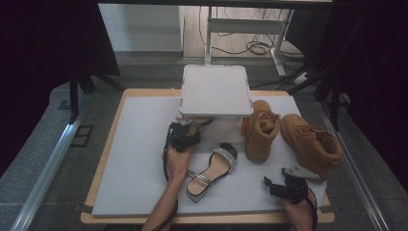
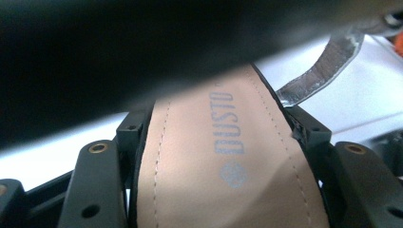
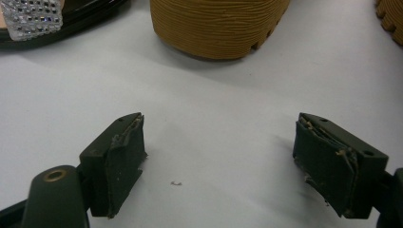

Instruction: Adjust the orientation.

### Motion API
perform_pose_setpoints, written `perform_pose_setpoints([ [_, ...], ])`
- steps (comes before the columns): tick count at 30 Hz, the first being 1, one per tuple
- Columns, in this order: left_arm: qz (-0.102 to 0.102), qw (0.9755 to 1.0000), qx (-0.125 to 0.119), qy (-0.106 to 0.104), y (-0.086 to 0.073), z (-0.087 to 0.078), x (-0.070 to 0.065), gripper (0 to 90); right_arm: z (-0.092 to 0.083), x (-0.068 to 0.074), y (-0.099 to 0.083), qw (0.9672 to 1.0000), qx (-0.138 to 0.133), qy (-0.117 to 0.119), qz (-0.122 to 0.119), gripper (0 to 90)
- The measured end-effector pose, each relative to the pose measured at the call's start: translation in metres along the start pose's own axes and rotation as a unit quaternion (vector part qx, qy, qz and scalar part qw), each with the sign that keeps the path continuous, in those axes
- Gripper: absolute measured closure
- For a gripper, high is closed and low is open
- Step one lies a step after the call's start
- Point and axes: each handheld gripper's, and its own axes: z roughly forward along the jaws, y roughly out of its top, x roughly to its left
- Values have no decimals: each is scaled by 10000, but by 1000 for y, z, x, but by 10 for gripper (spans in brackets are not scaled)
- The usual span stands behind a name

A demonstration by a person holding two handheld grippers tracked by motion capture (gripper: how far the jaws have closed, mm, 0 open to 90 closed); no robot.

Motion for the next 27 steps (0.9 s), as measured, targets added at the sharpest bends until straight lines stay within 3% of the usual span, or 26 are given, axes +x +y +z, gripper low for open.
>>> perform_pose_setpoints([
  [5, 70, 9999, 63, 37, 0, 3, 0, 385, 0, 0, 0, 10000, -3, -2, 1, 179],
  [12, -30, 9995, 144, -263, -1, -1, 6, 351, 0, 0, 0, 10000, 0, 0, -1, 179],
  [18, 54, 9991, 196, -380, -7, -11, 7, 306, 0, 0, 0, 10000, 0, -2, 0, 179],
  [27, 242, 9983, 69, -532, -15, -41, 12, 313, 0, 0, 0, 10000, -2, -7, 3, 180],
])
